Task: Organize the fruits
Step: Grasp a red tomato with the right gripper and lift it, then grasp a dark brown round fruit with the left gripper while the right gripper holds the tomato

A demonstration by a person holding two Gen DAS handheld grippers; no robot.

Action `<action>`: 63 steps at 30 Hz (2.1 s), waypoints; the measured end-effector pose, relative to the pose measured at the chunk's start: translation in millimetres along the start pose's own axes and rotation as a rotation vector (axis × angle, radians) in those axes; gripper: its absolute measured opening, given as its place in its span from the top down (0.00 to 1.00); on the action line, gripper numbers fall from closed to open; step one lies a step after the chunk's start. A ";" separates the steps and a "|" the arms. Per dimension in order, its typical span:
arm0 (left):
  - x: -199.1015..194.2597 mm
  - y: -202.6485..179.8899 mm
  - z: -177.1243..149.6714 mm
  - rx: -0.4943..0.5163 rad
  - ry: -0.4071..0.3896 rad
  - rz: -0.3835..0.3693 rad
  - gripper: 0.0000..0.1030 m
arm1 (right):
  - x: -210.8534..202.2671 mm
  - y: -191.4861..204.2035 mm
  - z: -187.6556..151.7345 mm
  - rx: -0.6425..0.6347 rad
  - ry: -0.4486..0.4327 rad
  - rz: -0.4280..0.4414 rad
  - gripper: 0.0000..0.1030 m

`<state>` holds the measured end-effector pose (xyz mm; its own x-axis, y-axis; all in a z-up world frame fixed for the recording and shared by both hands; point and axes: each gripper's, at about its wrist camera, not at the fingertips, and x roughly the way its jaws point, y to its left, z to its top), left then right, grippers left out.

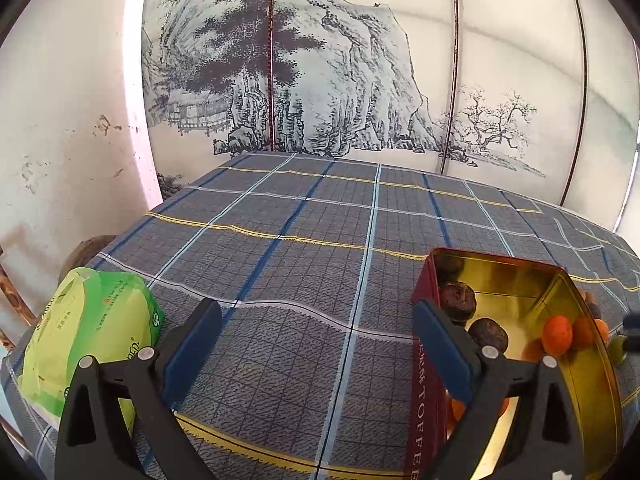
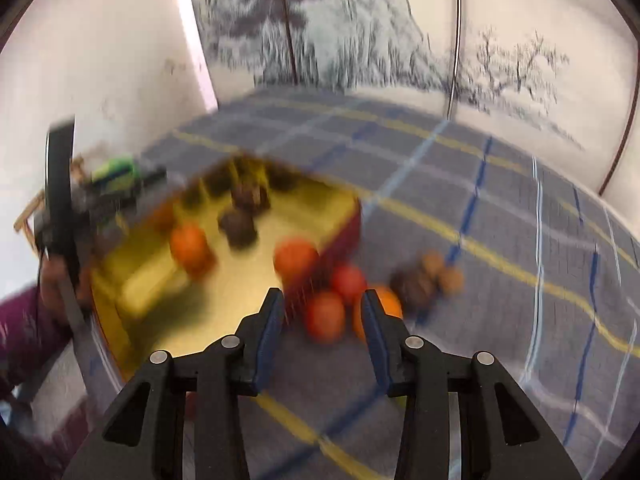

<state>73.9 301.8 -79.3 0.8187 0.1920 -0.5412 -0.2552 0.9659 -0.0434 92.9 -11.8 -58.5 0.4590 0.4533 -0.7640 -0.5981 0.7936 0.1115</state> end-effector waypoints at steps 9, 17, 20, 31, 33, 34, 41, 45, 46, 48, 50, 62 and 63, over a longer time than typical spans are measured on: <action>-0.7 1.5 0.8 -0.004 -0.004 0.018 0.05 | 30.8 -11.2 -11.4 0.038 0.036 0.051 0.65; 0.8 0.4 0.2 0.003 0.000 0.018 0.05 | 53.1 -9.0 -6.1 0.019 0.065 0.037 0.68; 0.9 0.7 0.3 0.001 -0.002 0.019 0.05 | 57.0 -13.0 -6.2 0.035 0.073 0.049 0.68; 2.2 -2.7 -1.9 0.017 -0.005 0.022 0.04 | -66.1 -113.5 -71.8 0.315 -0.109 -0.230 0.68; 3.9 -12.4 -2.0 0.077 0.009 0.029 0.06 | -78.5 -147.7 -94.4 0.404 -0.106 -0.317 0.68; 3.3 -19.3 -1.2 0.118 0.029 0.046 0.17 | -82.2 -160.5 -103.1 0.433 -0.097 -0.360 0.68; -81.4 -92.1 34.1 0.206 -0.060 -0.172 0.06 | -86.0 -199.5 -142.5 0.536 -0.076 -0.456 0.68; -96.0 -152.3 40.5 0.319 0.000 -0.313 0.06 | -85.2 -204.5 -150.9 0.578 -0.103 -0.429 0.68; -97.1 -166.0 39.8 0.342 0.017 -0.343 0.06 | -86.0 -209.4 -152.2 0.585 -0.109 -0.421 0.68; -97.6 -196.0 34.3 0.388 0.059 -0.415 0.06 | -85.3 -212.6 -154.1 0.608 -0.106 -0.396 0.68; -96.0 -226.0 27.7 0.438 0.095 -0.470 0.06 | -85.4 -217.3 -157.1 0.629 -0.115 -0.371 0.68; -18.1 -306.4 32.5 0.538 0.284 -0.404 0.23 | -82.6 -217.6 -158.0 0.624 -0.128 -0.283 0.68; -7.6 -310.8 33.3 0.547 0.312 -0.399 0.23 | -83.0 -218.9 -159.1 0.632 -0.133 -0.273 0.68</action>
<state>164.1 5.9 -33.8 0.5908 -0.1712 -0.7885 0.3903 0.9159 0.0936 81.2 -287.7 -120.6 0.6389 0.2175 -0.7379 0.0285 0.9519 0.3052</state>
